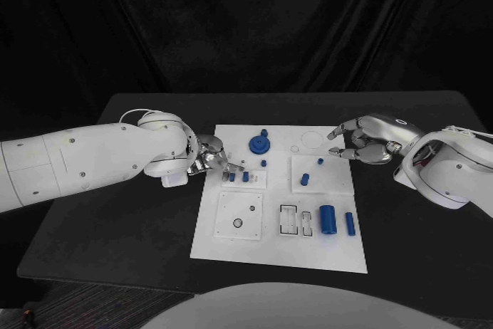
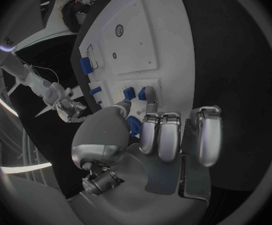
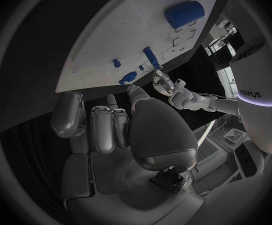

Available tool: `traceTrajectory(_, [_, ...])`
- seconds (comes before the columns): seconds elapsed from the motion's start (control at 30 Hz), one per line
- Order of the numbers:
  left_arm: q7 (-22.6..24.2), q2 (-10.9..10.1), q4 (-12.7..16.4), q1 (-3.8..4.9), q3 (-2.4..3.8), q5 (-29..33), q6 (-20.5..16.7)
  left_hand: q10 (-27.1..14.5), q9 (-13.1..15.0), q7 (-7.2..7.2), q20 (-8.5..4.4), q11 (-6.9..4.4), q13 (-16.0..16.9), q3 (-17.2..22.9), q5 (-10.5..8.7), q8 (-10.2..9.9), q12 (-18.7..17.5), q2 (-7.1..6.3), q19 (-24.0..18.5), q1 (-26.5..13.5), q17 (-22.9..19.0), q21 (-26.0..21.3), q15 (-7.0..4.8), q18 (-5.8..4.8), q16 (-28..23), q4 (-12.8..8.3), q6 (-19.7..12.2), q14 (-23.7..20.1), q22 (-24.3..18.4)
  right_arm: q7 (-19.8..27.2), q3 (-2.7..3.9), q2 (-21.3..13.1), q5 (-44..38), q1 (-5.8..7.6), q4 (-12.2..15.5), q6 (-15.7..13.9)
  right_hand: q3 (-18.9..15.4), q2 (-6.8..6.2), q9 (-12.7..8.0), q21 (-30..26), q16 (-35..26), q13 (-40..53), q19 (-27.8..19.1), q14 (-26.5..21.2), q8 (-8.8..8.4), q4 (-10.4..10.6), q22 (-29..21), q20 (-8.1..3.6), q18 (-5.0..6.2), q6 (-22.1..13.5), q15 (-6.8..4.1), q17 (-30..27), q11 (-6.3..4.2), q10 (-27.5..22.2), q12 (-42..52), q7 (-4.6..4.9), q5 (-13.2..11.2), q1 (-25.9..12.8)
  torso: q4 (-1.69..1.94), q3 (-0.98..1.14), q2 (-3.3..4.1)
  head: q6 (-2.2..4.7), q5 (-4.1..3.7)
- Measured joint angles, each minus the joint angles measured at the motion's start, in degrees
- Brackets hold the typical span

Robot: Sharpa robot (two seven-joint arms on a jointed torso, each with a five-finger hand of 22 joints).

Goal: Assemble the parts on the task board

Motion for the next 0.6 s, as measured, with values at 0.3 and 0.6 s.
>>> traceTrajectory(0.3, [2.17, -1.51, 0.39, -0.1, -0.16, -0.08, -5.23, -0.08, 8.91, -1.88, -1.06, -1.54, 0.0, -7.29, -0.1, 9.85, 0.0, -0.06, -0.01, 0.45, 0.0, 1.15, -1.04, -0.01, 0.0, 0.4, -0.39, 0.0, 0.0, 0.1, 0.0, -0.69, -0.01, -0.03, 0.27, -0.71, 0.0, 0.21, 0.0, -0.27, 0.0, 0.04, 0.0, -0.01, -0.23, 0.0, 0.0, 0.0, 0.0, 0.0, 0.01, 0.0, 0.21, -0.21, -0.3, 0.0, 0.41, 0.22, 0.0, 0.0, 0.01, 0.0, -0.21])
traceTrajectory(0.6, [16.34, -1.65, -1.33, 3.02, -0.06, -0.12, -15.74, -0.09, 15.5, -2.79, -1.48, -1.96, 0.0, -9.73, 4.03, 20.79, 0.0, -1.51, -0.01, 10.84, 0.0, 3.45, -1.46, -0.01, 0.0, -3.32, 2.54, -0.01, -0.01, 0.62, 0.01, -1.63, -0.01, 0.54, 1.17, -3.47, 0.0, 0.21, 0.01, -0.27, 0.0, 0.0, 0.0, -0.01, -0.23, 0.0, -0.01, 0.0, 0.0, 0.12, 0.01, 0.0, 0.21, -0.21, -0.32, -0.12, 0.64, 0.22, 0.03, -0.04, 0.05, 0.0, -0.34])
